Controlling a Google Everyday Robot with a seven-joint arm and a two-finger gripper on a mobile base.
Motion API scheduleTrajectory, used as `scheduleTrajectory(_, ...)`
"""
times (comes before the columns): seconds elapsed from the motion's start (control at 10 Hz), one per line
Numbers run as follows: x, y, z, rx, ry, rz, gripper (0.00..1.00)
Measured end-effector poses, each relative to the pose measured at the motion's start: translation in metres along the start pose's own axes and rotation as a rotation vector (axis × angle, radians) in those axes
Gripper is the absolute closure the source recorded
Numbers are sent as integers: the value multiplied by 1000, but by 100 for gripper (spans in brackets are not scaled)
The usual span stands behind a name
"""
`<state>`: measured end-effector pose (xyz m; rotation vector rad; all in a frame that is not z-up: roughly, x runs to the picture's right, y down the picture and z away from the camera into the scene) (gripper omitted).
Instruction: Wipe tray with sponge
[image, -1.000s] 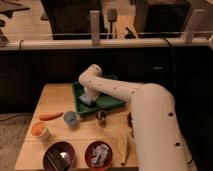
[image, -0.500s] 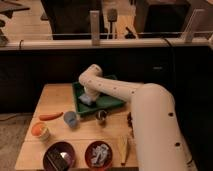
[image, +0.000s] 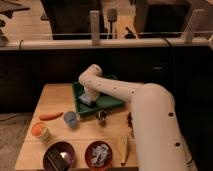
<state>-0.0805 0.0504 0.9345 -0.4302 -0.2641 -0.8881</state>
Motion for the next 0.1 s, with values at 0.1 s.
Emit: scheduleTrajectory(0.1, 0, 0, 0, 0, 0, 0, 90)
